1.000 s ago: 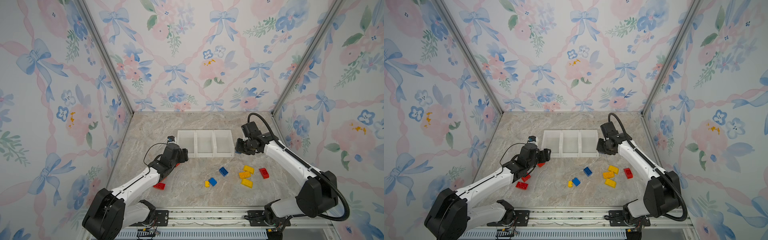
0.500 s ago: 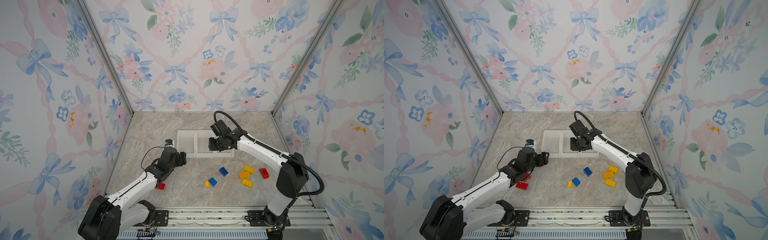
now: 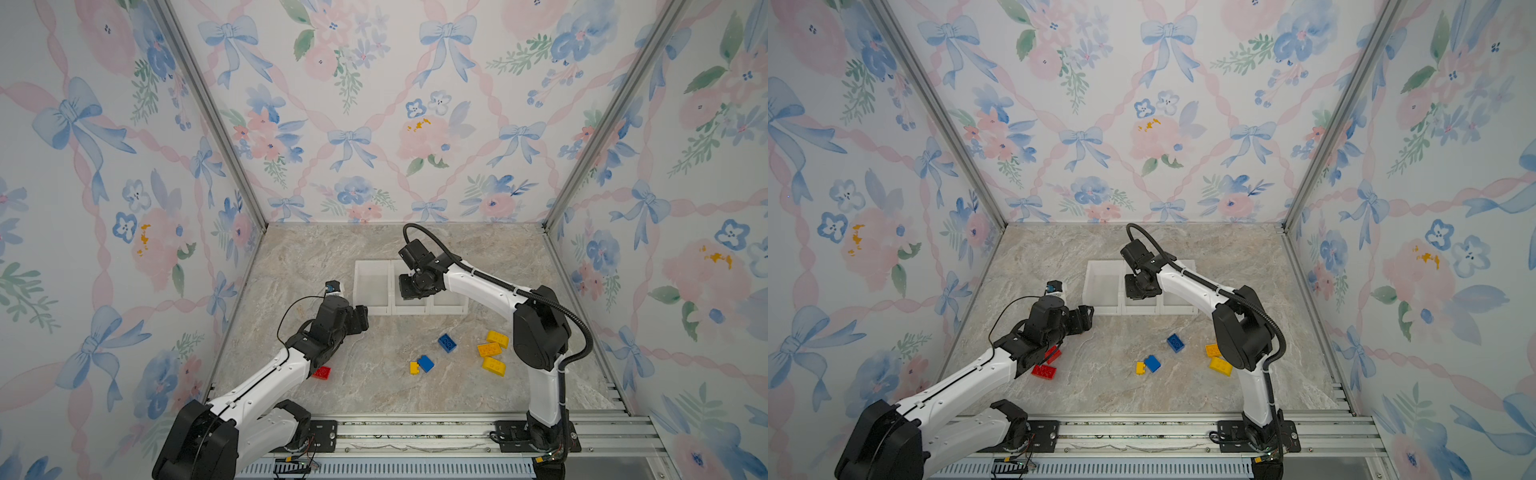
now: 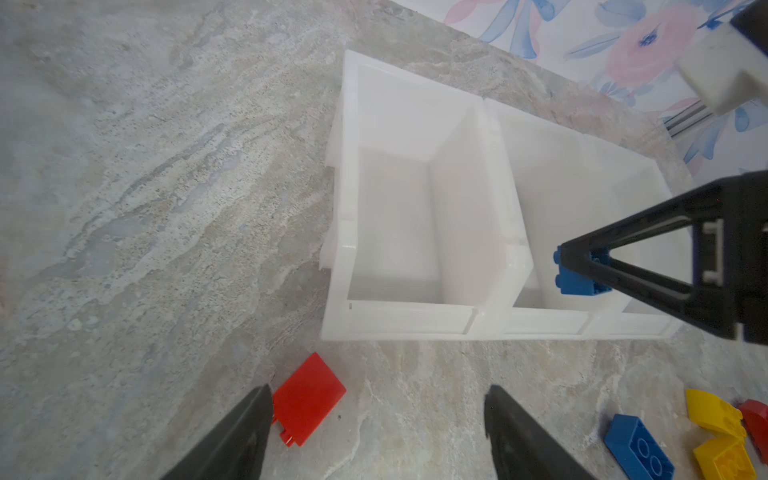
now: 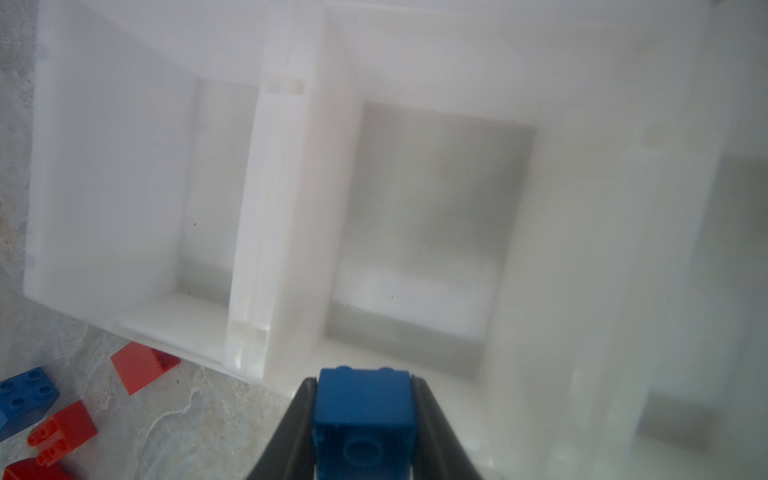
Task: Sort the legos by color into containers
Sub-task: 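Carry the blue brick with the right gripper over the middle white bin, then open the right gripper to drop the blue brick into the middle bin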
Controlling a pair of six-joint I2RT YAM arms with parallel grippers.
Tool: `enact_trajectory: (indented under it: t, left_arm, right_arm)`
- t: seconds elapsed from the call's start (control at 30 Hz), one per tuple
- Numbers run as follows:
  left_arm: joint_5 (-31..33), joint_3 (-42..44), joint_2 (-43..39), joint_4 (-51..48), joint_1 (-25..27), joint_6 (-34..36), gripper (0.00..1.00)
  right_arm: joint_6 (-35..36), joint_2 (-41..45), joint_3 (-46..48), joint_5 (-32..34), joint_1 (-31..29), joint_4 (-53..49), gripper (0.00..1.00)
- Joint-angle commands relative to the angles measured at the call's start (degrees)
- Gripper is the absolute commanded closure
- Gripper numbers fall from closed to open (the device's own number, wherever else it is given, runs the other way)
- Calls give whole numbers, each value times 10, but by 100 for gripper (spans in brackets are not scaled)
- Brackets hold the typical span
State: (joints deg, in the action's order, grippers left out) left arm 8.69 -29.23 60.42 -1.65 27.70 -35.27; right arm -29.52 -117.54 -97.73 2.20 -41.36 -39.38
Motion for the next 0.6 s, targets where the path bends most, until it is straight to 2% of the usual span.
enact_trajectory:
  t: [0.0, 0.13, 0.47, 0.57]
  left_arm:
    - [-1, 5, -8, -19, -7, -6, 18]
    - [0, 5, -9, -23, -11, -3, 18]
    - [-4, 10, -11, -23, -25, 3, 18]
    - [-6, 12, -9, -23, -27, 5, 18]
  right_arm:
    - [6, -29, -30, 9, 2, -9, 73]
    - [4, -50, -43, 9, 5, -16, 70]
    - [-2, -65, -43, 8, 10, -23, 49]
    - [-2, -62, -44, 9, 11, -25, 48]
